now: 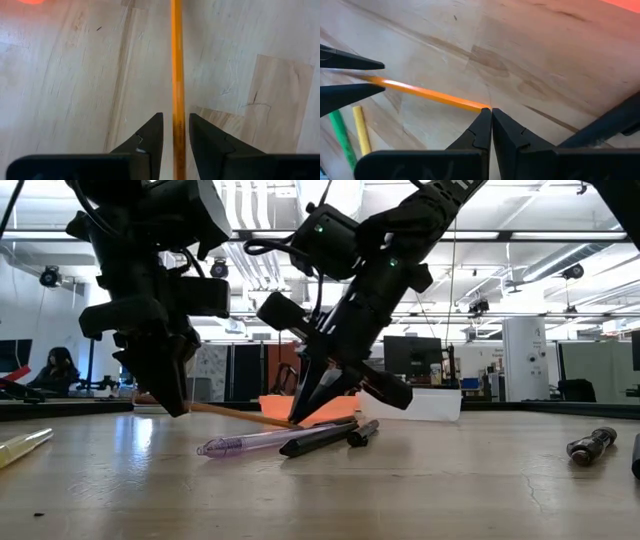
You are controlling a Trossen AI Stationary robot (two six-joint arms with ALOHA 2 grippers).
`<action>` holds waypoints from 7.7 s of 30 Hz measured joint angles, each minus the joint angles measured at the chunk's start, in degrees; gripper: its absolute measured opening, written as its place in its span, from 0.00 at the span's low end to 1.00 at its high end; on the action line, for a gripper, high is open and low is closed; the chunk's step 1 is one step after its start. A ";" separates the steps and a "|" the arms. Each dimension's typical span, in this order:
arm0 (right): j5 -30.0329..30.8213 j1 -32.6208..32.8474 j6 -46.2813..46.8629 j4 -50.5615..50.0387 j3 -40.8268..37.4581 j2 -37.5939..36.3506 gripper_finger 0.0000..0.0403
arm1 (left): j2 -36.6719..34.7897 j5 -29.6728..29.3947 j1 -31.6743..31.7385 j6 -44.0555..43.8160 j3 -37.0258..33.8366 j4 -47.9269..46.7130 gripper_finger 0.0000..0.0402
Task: Pick & place school supplies into a supply box
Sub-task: Put the orange pencil into the orange supply box, then put the green pen into the orange supply box
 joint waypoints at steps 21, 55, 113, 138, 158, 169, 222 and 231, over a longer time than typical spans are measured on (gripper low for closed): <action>0.07 -0.04 -1.00 -0.03 -0.56 0.09 0.02 | -3.67 0.49 0.04 0.25 1.04 -5.39 0.19; -0.20 -0.09 -1.14 2.99 -0.66 0.28 0.02 | -13.56 -1.20 -6.30 -4.23 -6.63 -4.89 0.33; 4.37 1.11 -7.67 3.03 0.12 -6.01 0.02 | -7.50 -5.65 -6.26 -4.05 -4.12 -9.24 0.02; 43.95 3.25 -7.62 -24.26 0.17 -39.45 0.02 | 2.93 8.63 14.61 -29.38 8.77 32.27 0.02; 45.27 7.29 -7.40 -30.20 0.14 -42.60 0.02 | 30.18 9.94 20.85 -32.34 35.18 21.75 0.03; 46.82 7.34 -7.56 -32.09 0.10 -43.13 0.02 | 30.20 7.92 20.82 -30.82 34.63 20.43 0.08; 14.97 7.10 -35.91 -15.47 -4.58 -29.60 0.38 | -14.98 5.16 -30.63 -10.21 -3.51 -5.67 0.13; 13.05 7.10 -38.37 -21.42 3.47 -21.14 0.60 | -7.72 1.98 -33.75 -9.80 -1.70 -5.10 0.29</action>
